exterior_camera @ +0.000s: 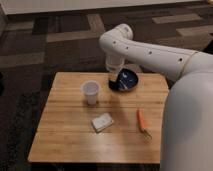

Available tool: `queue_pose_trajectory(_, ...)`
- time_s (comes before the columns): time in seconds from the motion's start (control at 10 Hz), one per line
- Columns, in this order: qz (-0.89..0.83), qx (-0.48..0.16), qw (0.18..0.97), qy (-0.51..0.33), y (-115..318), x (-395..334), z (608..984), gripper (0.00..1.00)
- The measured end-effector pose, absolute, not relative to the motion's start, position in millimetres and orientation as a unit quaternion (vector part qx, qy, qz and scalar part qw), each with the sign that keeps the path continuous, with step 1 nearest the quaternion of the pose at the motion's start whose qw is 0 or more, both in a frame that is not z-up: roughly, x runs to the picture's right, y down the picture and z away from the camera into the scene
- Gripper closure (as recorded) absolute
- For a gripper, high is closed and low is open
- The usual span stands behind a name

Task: Place the eraser in the ceramic cup

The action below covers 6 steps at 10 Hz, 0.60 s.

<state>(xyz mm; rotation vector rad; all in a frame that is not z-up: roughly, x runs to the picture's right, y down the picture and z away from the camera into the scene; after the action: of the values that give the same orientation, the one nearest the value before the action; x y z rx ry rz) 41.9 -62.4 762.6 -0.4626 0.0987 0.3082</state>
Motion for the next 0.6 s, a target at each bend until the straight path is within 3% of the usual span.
queue_pose_trajectory(0.3, 0.110, -0.192, 0.974, 0.043, -97, 13, 740, 1.00)
queue_pose_trajectory(0.6, 0.050, -0.181, 0.982, 0.030, -102, -28, 723, 1.00)
